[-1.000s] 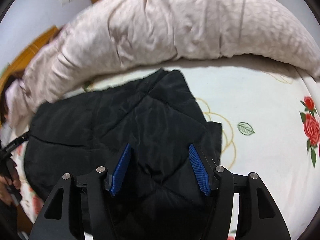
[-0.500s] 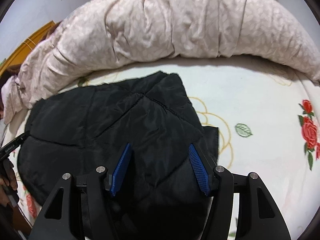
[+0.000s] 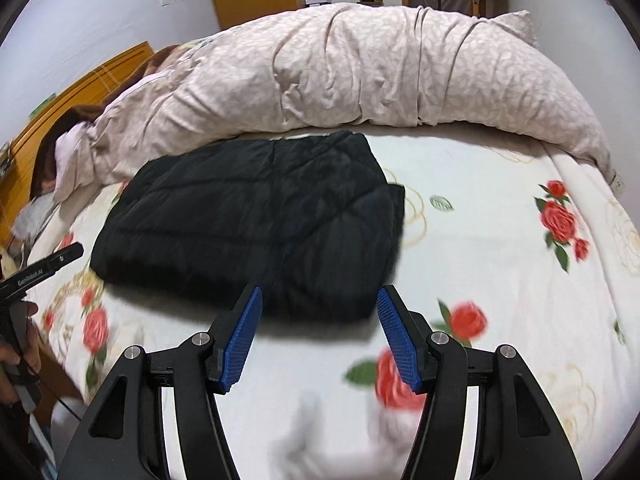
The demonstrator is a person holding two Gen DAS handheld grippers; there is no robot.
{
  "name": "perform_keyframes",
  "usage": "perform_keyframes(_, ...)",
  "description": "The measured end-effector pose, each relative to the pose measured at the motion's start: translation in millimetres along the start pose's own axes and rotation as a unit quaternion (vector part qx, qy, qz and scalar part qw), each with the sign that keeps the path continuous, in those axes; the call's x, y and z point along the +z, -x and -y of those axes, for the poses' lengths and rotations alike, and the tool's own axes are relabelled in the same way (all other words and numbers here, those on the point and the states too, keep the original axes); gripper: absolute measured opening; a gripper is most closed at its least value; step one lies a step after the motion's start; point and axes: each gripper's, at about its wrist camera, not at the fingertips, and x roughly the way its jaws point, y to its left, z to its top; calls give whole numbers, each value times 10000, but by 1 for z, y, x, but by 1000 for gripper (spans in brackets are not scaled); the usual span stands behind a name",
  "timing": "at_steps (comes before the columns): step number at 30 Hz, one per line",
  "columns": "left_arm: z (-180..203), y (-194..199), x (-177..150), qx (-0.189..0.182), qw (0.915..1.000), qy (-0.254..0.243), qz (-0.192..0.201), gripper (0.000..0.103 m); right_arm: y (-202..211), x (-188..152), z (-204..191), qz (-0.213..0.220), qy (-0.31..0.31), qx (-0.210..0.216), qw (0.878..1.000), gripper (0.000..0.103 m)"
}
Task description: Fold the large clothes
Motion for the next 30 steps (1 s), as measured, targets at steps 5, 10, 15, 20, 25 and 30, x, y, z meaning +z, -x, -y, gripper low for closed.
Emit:
perform_keyframes(5, 23, 41, -41, -51, 9998, -162, -88, 71, 39, -33, -8, 26, -16, 47, 10000, 61)
perform_keyframes(10, 34, 70, -71, -53, 9996, -206, -170, 71, 67, -61, -21, 126, 154, 34, 9998, 61)
perform_keyframes(15, 37, 89, -88, 64, 9996, -224, -155, 71, 81, -78, -28, 146, 196, 29, 9997, 61)
perform_keyframes(20, 35, 92, -91, -49, 9997, -139, -203, 71, 80, -80, -34, 122, 288, 2, 9995, 61)
perform_keyframes(25, 36, 89, -91, 28, 9997, -114, -206, 72, 79, -80, -39, 140, 377, -35, 9992, 61)
perform_keyframes(30, 35, 83, -90, 63, 9996, -86, -263, 72, 74, -79, -39, 103, 386, -71, 9992, 61)
